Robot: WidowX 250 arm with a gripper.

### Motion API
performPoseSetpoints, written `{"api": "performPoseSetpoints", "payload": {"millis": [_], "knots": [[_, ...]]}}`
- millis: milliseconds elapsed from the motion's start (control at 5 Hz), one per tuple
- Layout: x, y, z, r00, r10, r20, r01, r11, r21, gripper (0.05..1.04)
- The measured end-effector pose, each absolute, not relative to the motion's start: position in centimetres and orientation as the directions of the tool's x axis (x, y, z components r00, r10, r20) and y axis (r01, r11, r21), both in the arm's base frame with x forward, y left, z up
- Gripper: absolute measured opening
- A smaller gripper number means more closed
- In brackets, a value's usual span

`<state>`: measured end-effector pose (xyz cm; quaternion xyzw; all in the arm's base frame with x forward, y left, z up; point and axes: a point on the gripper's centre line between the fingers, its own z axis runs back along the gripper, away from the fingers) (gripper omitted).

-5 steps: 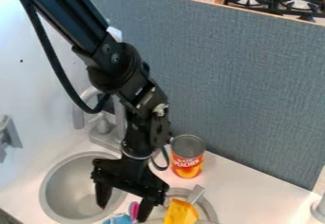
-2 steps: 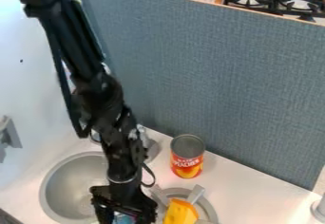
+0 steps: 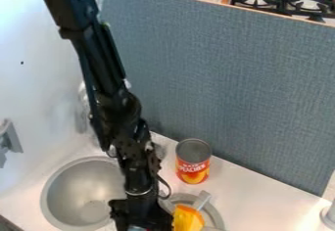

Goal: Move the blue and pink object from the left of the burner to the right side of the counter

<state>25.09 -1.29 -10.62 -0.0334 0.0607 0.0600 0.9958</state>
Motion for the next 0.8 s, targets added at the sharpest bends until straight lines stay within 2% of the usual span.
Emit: {"api": "performPoseSetpoints", "payload": {"millis": [200, 400, 600, 800], "knots": [[25.8, -2.2, -7.9, 0.989, 0.102, -0.105, -0.104, 0.995, -0.011, 0.606], [27.0, -5.2, -2.4, 1.000, 0.001, -0.003, -0.001, 1.000, 0.017, 0.454], [27.6, -7.4, 1.3, 0.997, -0.042, 0.065, 0.040, 0.999, 0.023, 0.377], [29.3, -11.7, 2.9, 0.984, -0.047, 0.174, 0.050, 0.999, -0.013, 0.344]]}}
